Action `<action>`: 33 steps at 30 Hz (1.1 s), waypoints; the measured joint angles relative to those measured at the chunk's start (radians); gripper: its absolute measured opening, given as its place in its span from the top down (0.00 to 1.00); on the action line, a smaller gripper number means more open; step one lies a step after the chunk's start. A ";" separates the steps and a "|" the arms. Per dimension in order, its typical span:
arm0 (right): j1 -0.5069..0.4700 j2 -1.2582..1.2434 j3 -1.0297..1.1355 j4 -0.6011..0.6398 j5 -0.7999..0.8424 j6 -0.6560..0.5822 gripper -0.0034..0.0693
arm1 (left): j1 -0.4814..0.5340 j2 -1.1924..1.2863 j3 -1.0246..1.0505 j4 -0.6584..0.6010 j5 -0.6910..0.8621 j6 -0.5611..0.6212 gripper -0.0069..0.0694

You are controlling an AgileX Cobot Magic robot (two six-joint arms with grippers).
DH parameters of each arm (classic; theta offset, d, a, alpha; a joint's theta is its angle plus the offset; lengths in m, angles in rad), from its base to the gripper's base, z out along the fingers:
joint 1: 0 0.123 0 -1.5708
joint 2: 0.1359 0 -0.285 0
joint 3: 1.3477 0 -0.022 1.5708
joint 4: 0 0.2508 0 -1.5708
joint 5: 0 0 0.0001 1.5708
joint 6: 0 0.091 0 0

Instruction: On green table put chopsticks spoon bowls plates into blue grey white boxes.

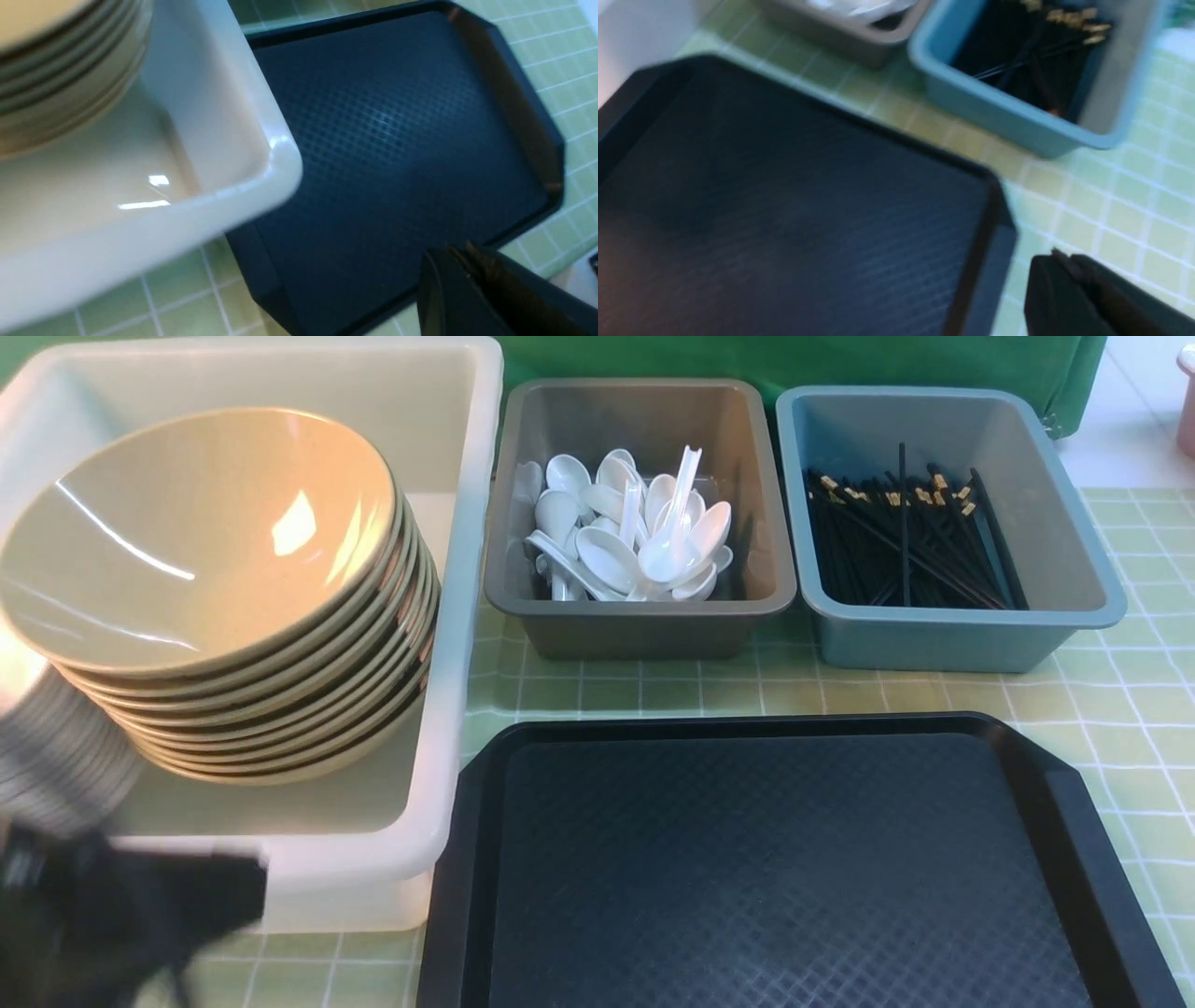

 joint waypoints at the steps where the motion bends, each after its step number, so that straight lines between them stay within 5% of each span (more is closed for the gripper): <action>1: 0.000 -0.081 0.075 -0.034 -0.051 0.015 0.92 | -0.001 -0.054 0.040 -0.012 0.000 -0.019 0.91; 11: 0.000 -0.544 0.560 -0.131 -0.458 0.150 0.92 | -0.001 -0.408 0.192 -0.230 0.006 -0.134 0.91; 17: 0.000 -0.630 0.642 -0.134 -0.464 0.233 0.92 | -0.001 -0.544 0.211 -0.325 -0.008 -0.144 0.91; 33: 0.000 -0.635 0.655 -0.134 -0.457 0.248 0.90 | -0.001 -0.598 0.212 -0.328 -0.008 -0.145 0.91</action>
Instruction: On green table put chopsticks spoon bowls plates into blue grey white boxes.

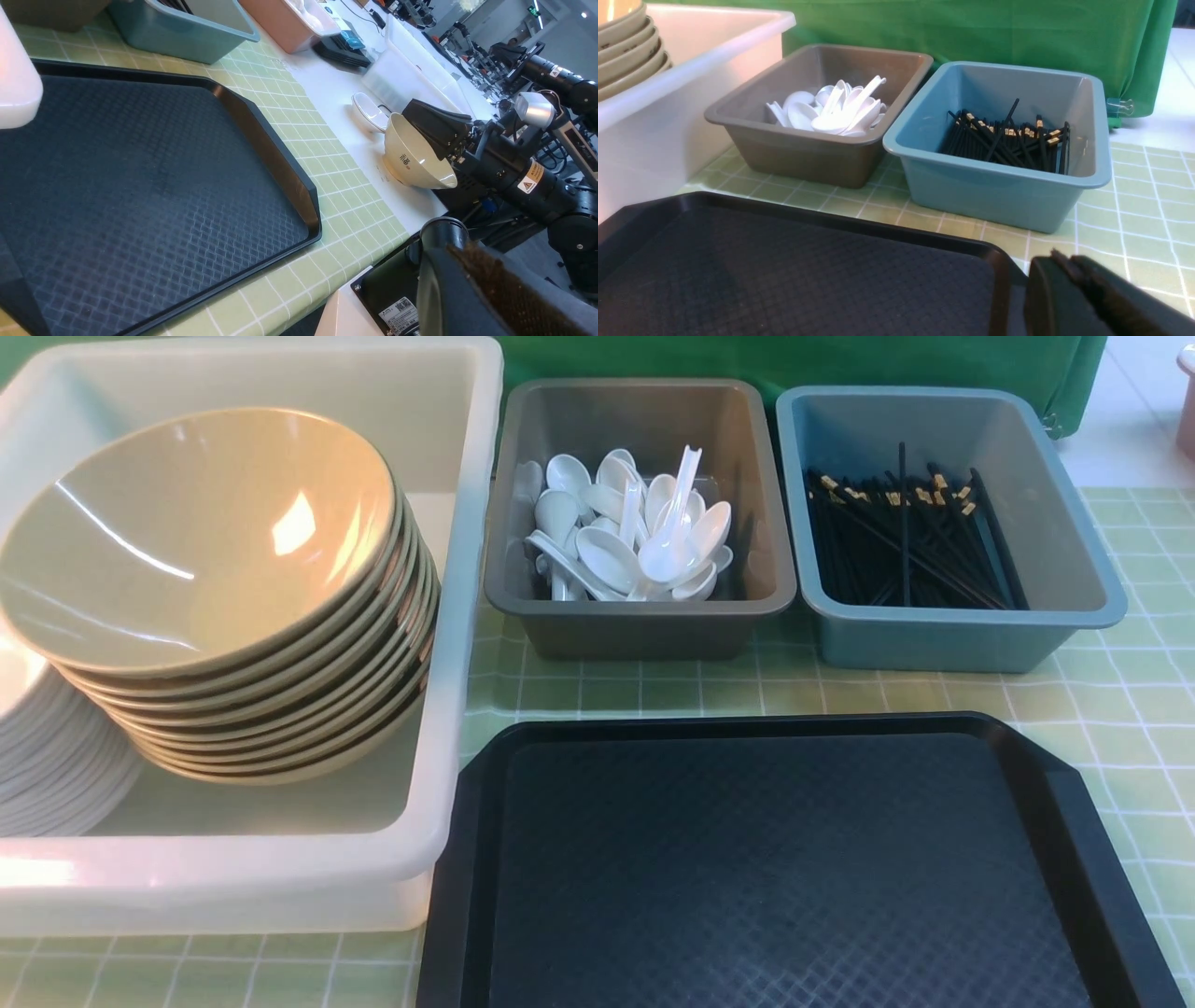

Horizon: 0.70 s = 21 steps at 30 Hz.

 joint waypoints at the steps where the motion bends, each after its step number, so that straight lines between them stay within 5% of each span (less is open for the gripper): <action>1: 0.000 0.000 0.000 0.000 0.000 0.000 0.90 | 0.000 0.000 0.000 0.000 0.000 0.000 0.91; 7: 0.000 0.000 0.000 0.000 0.001 0.000 0.89 | 0.000 0.000 0.000 0.020 -0.001 0.012 0.91; 10: 0.000 0.000 0.000 0.000 0.001 0.000 0.89 | 0.000 0.000 0.010 0.195 -0.074 0.105 0.91; 16: 0.000 0.000 0.000 0.000 0.003 0.000 0.88 | 0.000 0.000 0.180 0.576 -0.456 0.245 0.91; 21: 0.000 0.000 0.000 0.000 0.004 0.000 0.87 | 0.028 0.000 0.358 0.665 -0.690 0.297 0.91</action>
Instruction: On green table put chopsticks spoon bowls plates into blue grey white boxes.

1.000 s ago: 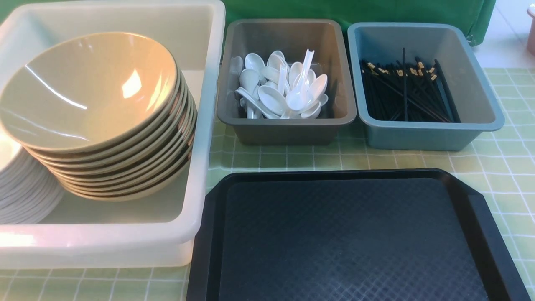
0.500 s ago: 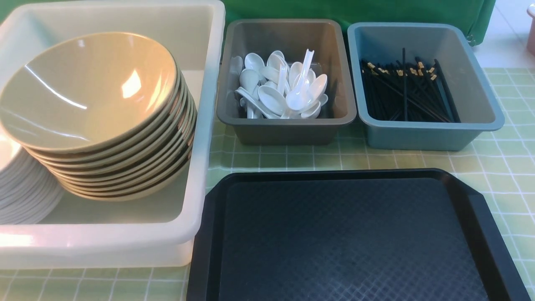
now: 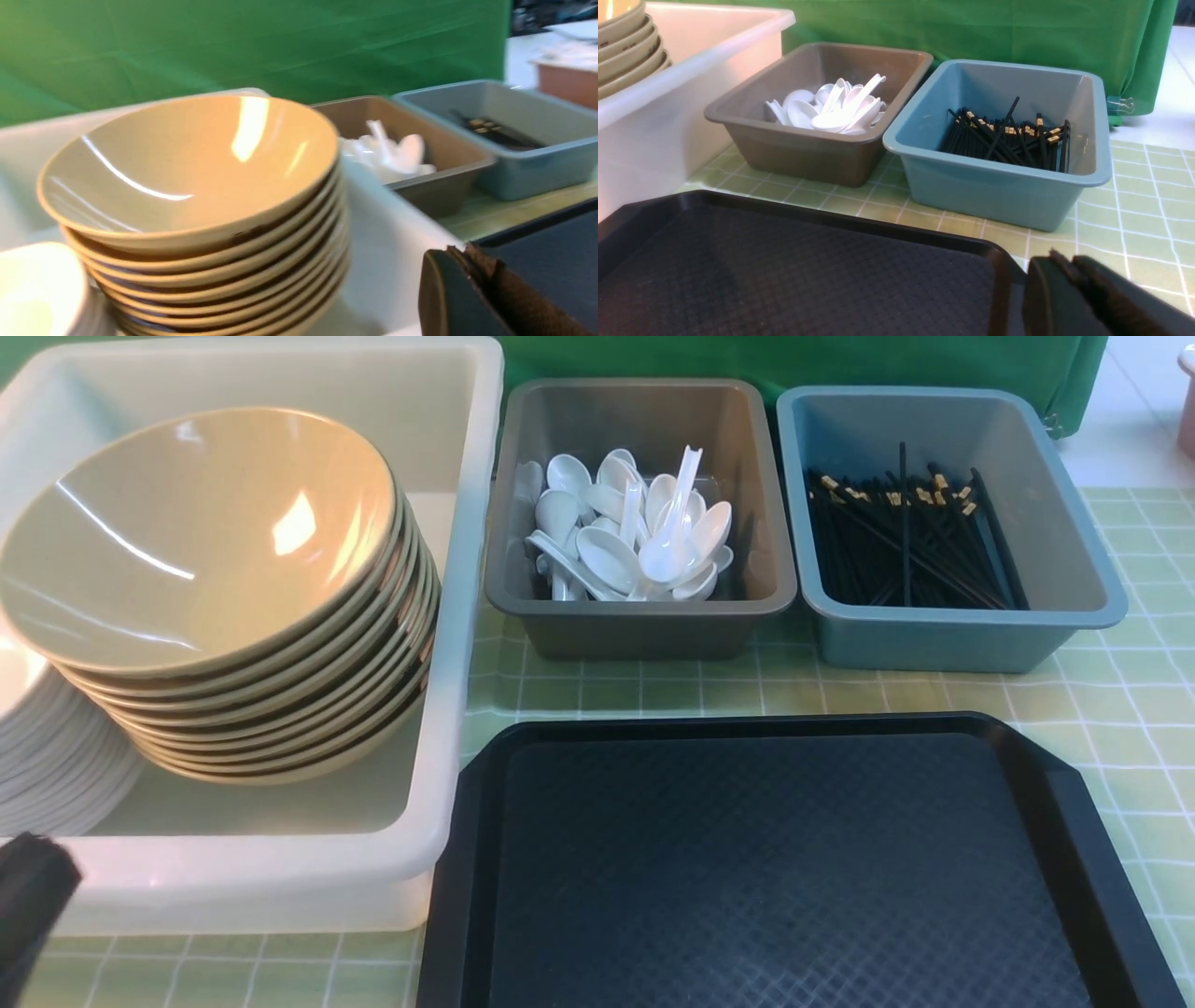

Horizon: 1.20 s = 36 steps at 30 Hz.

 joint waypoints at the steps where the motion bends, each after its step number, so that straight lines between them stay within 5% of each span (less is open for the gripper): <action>1: 0.000 0.000 0.000 0.000 0.000 0.000 0.87 | 0.019 0.000 0.027 0.002 -0.026 0.000 0.91; 12: 0.000 0.000 0.000 0.000 0.000 0.001 0.86 | 0.276 -0.016 0.269 -0.058 -0.060 -0.104 0.91; 36: 0.000 0.000 0.000 0.000 0.001 0.001 0.83 | 0.271 -0.016 0.269 -0.058 -0.051 -0.124 0.91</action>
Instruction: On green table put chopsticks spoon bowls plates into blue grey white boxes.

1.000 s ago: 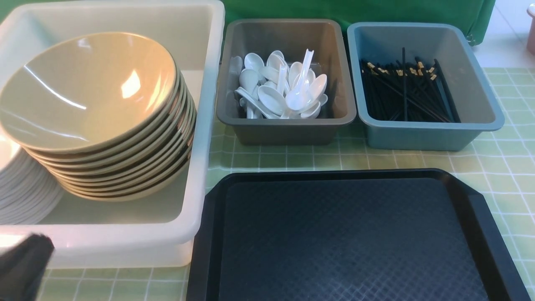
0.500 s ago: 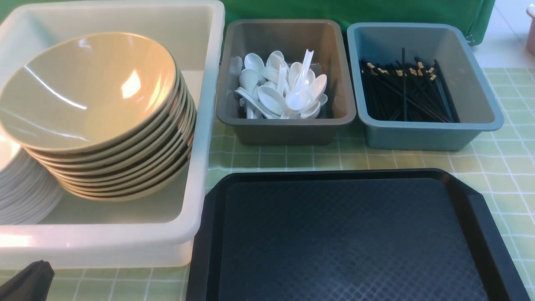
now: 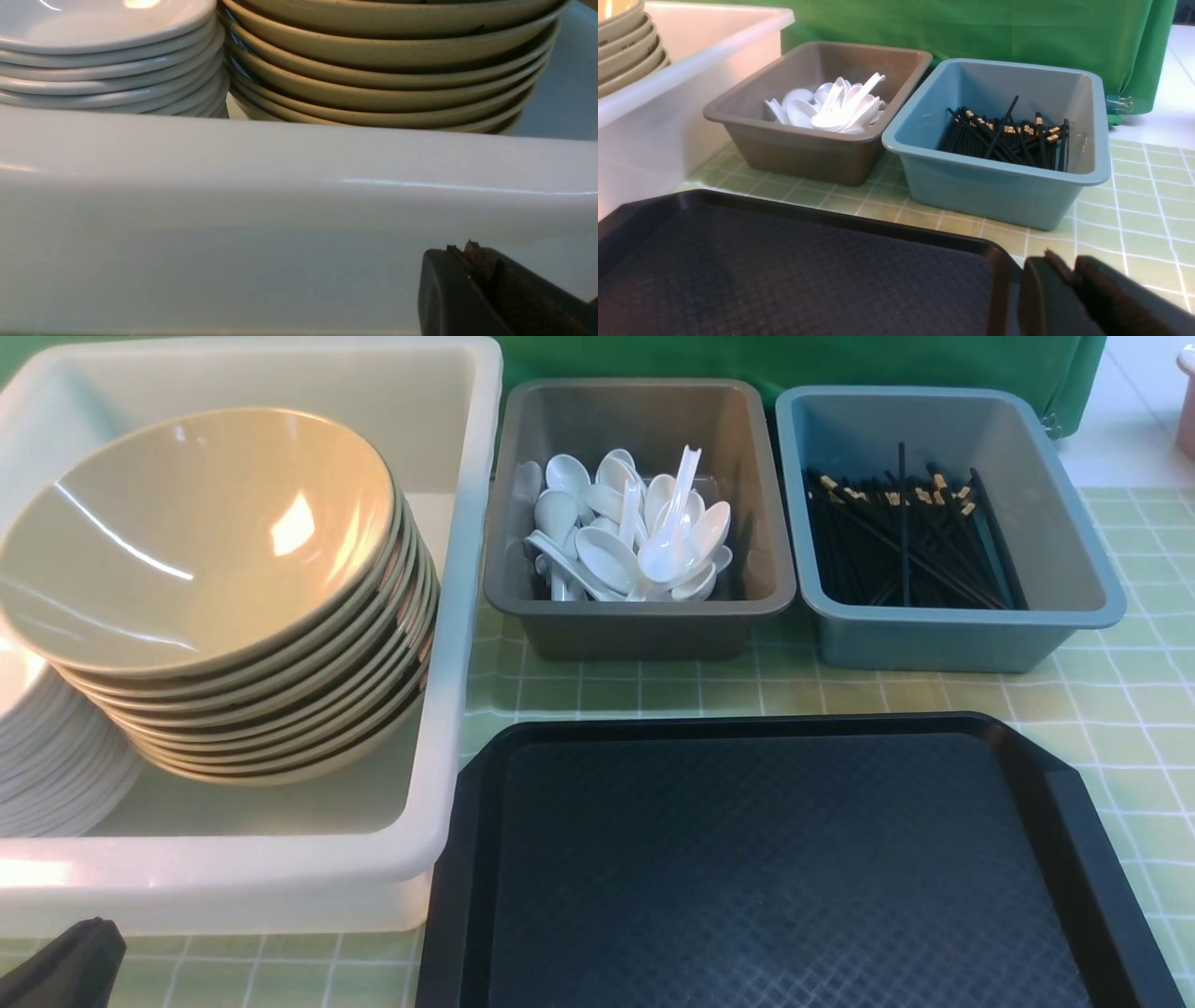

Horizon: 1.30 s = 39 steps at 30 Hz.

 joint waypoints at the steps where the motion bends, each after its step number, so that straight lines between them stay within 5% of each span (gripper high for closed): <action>1: 0.000 0.000 0.000 0.000 0.000 0.000 0.83 | 0.000 0.000 0.000 0.000 0.000 0.000 0.91; 6: -0.017 0.000 0.000 0.000 0.000 0.000 0.82 | 0.000 0.000 0.000 0.000 -0.001 0.000 0.91; 20: -0.388 -0.001 0.074 -0.079 0.005 -0.039 0.81 | 0.000 0.000 0.000 0.000 -0.001 -0.002 0.91; 28: -0.406 -0.001 0.274 -0.082 -0.071 -0.120 0.80 | -0.001 0.000 0.000 0.000 -0.001 -0.002 0.91; 39: -0.406 -0.001 0.281 -0.082 -0.105 -0.108 0.78 | -0.001 0.000 0.000 0.000 -0.004 -0.002 0.91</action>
